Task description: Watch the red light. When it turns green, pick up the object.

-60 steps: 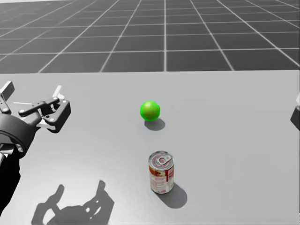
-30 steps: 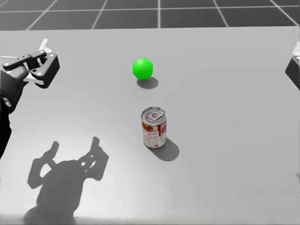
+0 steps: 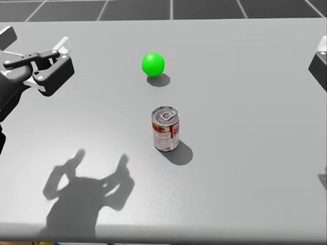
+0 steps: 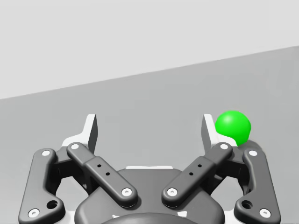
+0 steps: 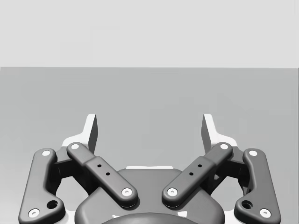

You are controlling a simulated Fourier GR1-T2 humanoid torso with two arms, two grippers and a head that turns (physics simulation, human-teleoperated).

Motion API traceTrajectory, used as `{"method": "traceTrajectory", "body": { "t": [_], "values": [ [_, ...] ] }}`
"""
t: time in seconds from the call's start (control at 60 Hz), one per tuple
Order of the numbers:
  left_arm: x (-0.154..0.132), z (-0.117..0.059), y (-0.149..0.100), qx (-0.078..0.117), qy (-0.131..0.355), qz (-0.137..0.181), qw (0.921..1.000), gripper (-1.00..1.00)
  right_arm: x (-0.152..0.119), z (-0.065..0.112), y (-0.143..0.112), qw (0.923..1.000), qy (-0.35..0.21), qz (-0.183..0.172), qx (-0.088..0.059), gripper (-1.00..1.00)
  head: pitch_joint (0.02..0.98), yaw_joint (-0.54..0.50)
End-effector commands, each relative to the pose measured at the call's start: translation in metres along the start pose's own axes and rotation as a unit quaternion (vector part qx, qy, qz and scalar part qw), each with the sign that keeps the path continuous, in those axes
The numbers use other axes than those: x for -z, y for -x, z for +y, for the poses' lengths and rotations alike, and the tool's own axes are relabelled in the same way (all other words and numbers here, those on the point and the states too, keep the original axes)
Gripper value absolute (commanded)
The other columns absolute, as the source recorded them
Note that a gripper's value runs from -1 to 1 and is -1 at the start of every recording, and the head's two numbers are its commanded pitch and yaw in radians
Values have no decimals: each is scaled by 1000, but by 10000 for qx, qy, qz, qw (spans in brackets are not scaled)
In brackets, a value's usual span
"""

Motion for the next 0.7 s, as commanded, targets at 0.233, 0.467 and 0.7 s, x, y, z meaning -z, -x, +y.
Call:
{"method": "traceTrajectory", "body": {
  "t": [0.233, 0.467, 0.7],
  "values": [
    [-46, -50, 2, -34, 2060, 0, 9785, -1000, 2, -1, 4, 9998, 128, 9, -143, -1000, 823, 33],
    [-46, -69, 39, 5, 2434, 107, 9699, -1000, 3, -1, 5, 9997, 155, 3, -186, -1000, 816, 32],
    [-35, -83, 62, -84, 2778, 543, 9591, -1000, 3, -2, 5, 9997, 156, -11, -207, -1000, 809, 37]
  ]
}}
